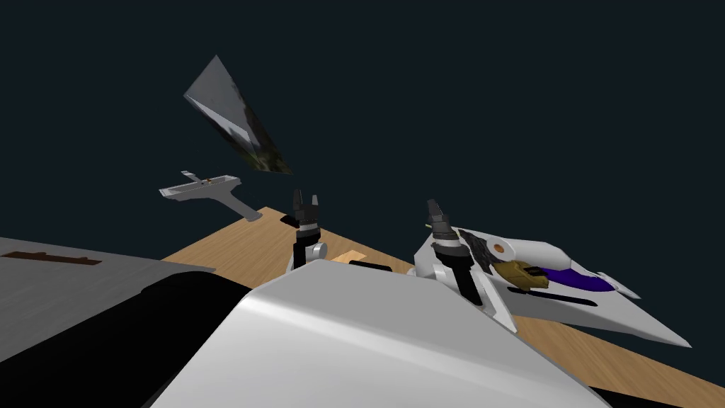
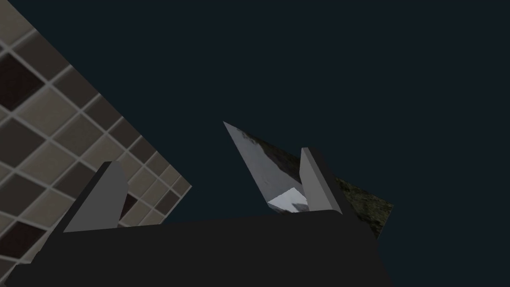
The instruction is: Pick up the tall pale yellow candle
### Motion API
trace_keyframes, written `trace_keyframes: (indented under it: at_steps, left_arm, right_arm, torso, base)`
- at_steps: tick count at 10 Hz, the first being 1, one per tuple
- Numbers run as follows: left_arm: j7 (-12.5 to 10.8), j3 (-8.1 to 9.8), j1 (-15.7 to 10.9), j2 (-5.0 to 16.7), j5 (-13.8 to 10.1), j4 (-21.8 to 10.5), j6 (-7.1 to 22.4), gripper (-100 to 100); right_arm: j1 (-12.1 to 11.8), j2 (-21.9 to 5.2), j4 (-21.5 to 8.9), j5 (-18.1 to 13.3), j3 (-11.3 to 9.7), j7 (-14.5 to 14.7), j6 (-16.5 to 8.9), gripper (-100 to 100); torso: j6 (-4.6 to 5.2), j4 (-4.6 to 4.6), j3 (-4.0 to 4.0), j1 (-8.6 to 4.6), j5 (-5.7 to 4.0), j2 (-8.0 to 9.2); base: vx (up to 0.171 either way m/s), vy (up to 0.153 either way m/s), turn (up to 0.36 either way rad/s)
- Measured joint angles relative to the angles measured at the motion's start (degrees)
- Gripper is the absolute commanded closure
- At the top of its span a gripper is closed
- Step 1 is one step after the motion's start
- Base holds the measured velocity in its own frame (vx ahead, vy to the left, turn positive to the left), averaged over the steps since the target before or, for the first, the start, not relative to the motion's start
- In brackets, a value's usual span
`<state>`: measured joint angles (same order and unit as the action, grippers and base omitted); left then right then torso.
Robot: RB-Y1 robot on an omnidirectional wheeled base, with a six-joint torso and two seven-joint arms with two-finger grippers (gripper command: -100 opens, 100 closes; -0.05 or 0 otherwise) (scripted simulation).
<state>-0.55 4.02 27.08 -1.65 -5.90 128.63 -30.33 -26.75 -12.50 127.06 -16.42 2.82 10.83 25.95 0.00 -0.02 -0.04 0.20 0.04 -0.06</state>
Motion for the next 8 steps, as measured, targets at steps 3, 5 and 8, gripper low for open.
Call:
trace_keyframes:
  at_steps: [3,5,8]
  left_arm:
    - [0.0,0.0,0.0,0.0,0.0,0.0,0.0,0]
    - [0.0,0.0,0.0,0.0,0.0,0.0,0.0,0]
    - [0.0,0.0,0.0,0.0,0.0,0.0,0.0,0]
  right_arm:
    - [0.3,-1.9,-2.2,-4.5,0.7,3.7,-1.1,-100]
    - [0.6,-3.1,-4.3,-7.6,1.6,6.0,-1.4,-100]
    - [0.9,-4.8,-6.6,-12.4,2.7,9.8,-2.9,-100]
  torso:
    - [-0.01,0.01,0.03,-0.05,0.0,0.05]
    - [0.0,0.01,0.02,-0.04,-0.01,0.03]
    - [-0.01,0.0,0.0,-0.02,0.0,0.0]
  base:
    - [0.0,0.043,-0.019]
    - [0.011,0.056,-0.032]
    - [0.01,0.052,-0.02]
